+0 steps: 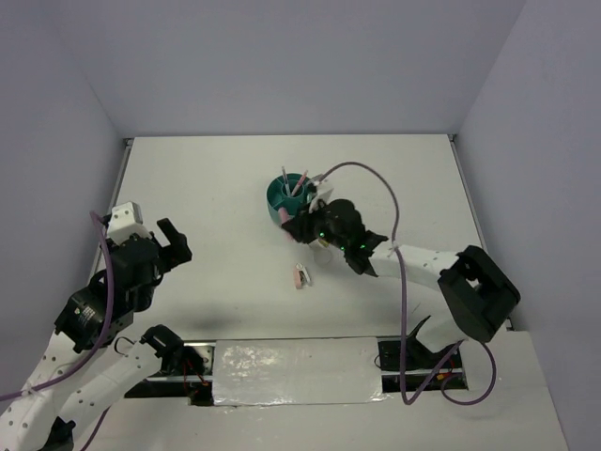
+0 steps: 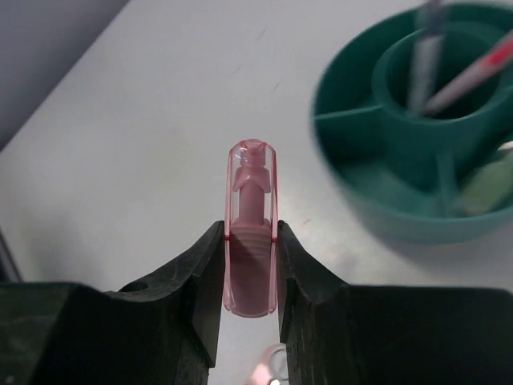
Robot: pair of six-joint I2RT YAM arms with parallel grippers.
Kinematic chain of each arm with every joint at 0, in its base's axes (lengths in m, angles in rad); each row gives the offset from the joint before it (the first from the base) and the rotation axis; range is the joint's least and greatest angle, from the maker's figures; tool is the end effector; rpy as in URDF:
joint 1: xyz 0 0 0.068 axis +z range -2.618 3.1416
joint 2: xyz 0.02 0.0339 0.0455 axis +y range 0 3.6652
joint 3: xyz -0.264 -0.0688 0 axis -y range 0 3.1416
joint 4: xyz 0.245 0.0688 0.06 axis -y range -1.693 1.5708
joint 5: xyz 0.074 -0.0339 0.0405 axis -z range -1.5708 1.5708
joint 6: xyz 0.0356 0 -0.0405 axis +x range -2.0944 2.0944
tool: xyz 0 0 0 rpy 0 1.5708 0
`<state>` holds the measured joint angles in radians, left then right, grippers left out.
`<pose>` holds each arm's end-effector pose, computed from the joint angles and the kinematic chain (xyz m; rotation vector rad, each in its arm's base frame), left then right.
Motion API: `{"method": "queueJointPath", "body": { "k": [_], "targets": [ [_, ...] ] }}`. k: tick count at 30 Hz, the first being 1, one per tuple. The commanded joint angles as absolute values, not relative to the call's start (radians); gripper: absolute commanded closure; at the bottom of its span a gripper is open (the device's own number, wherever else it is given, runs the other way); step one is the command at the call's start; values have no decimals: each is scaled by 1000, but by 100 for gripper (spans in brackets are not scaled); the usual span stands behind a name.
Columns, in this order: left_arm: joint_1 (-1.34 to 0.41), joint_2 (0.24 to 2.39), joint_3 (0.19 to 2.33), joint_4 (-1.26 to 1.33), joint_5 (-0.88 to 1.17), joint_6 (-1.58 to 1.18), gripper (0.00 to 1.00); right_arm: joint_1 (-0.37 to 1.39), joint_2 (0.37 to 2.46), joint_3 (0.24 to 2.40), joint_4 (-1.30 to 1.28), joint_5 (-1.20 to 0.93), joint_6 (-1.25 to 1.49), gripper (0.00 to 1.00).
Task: Sort the stationery into containers
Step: Place the stationery in the storage box.
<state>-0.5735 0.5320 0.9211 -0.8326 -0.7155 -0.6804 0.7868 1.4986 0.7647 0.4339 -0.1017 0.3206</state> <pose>0.0862 -0.0279 0.3526 -0.5358 1.8256 -0.1260 0.2288 0.2345 0.2249 -0.5240 1.8888 0.8443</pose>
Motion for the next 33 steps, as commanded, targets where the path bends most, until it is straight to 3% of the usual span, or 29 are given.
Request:
{"method": "queueJointPath", "body": {
  "k": [1, 19, 28, 33],
  "targets": [
    [-569, 518, 922, -779, -695, -650, 1, 683, 1442, 709, 747, -109, 284, 100],
    [-568, 538, 917, -765, -669, -632, 1, 454, 1681, 899, 861, -232, 261, 100],
    [-568, 540, 914, -759, -664, -626, 1, 442, 1720, 893, 891, -264, 273, 88],
    [-568, 543, 914, -756, -660, -623, 1, 440, 1738, 899, 879, -273, 275, 69]
  ]
}}
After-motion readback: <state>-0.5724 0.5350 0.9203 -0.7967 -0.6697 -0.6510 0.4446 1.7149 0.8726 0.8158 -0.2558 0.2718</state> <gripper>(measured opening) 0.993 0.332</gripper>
